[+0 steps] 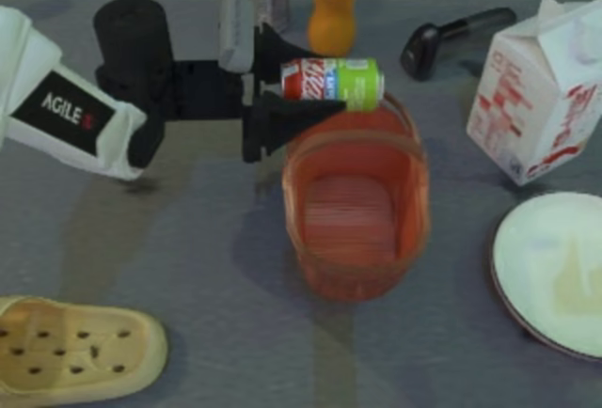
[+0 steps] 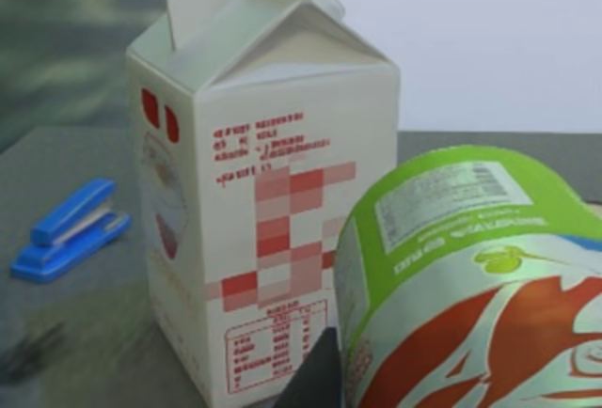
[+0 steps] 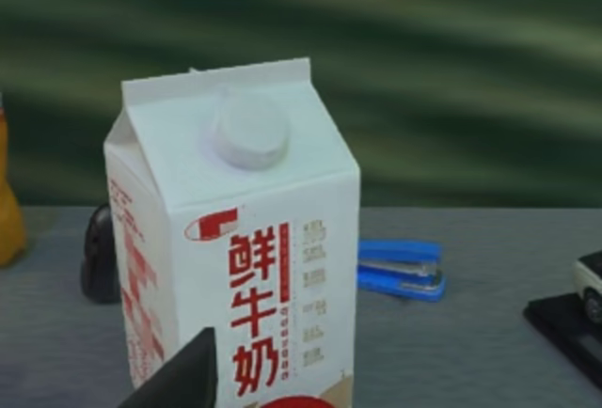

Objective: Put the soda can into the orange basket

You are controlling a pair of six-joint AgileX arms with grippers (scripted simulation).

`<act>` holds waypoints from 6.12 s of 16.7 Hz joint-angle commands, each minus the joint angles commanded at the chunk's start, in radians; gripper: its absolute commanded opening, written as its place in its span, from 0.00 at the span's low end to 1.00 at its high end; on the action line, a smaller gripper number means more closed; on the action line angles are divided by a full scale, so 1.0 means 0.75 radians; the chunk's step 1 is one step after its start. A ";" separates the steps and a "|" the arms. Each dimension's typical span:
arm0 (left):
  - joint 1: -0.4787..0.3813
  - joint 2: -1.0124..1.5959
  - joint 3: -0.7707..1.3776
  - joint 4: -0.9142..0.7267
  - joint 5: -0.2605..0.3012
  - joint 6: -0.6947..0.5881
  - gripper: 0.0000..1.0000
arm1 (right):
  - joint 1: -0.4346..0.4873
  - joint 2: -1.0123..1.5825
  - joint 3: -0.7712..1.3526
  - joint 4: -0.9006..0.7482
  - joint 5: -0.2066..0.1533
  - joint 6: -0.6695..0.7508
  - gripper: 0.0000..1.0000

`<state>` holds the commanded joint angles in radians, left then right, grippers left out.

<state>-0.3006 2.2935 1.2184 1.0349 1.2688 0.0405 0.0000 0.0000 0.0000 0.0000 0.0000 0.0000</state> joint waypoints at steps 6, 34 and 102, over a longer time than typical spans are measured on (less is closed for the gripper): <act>0.000 0.000 0.000 0.000 0.000 0.000 0.53 | 0.000 0.000 0.000 0.000 0.000 0.000 1.00; 0.147 -0.903 -0.353 -0.353 -0.510 -0.068 1.00 | 0.293 1.014 1.003 -0.738 0.004 -0.456 1.00; 0.428 -3.058 -1.625 -1.380 -1.692 -0.054 1.00 | 0.891 3.108 3.043 -2.029 0.006 -1.379 0.00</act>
<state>0.0200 0.0000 0.0000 0.0000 0.0000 0.0000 0.6686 2.3307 2.2819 -1.5214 0.0047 -1.0344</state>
